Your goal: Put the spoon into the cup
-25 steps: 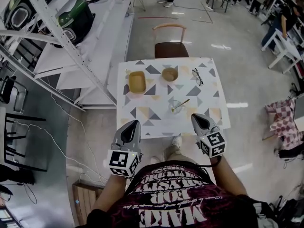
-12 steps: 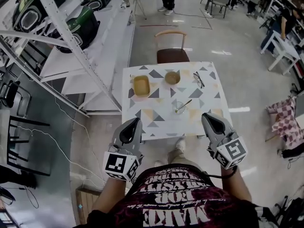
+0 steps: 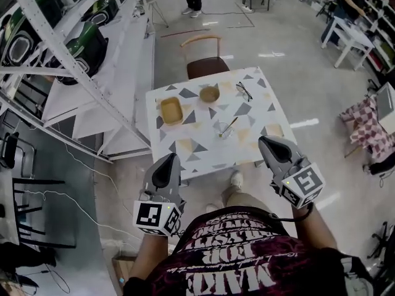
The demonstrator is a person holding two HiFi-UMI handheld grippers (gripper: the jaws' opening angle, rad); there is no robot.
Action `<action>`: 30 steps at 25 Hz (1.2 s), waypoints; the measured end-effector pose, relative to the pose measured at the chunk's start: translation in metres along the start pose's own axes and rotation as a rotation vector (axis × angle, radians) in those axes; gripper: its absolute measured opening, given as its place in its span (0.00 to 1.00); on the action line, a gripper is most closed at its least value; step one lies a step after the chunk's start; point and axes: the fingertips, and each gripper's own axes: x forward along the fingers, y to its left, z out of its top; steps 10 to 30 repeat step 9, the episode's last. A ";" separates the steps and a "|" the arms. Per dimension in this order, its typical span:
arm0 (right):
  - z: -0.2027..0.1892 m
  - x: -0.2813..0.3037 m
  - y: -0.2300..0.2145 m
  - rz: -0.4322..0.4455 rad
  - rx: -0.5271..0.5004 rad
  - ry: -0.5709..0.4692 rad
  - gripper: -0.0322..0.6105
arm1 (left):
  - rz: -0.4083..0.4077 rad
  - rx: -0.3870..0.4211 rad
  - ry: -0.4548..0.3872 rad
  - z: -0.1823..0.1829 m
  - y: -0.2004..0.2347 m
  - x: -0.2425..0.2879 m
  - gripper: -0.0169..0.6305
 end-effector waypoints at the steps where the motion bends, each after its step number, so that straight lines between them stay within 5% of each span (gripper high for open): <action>1: -0.002 -0.002 -0.002 -0.006 0.007 0.001 0.09 | -0.004 0.002 0.004 -0.001 -0.001 0.001 0.03; 30: 0.002 -0.009 -0.013 -0.013 0.006 0.025 0.09 | -0.002 -0.016 0.018 -0.013 -0.006 0.015 0.03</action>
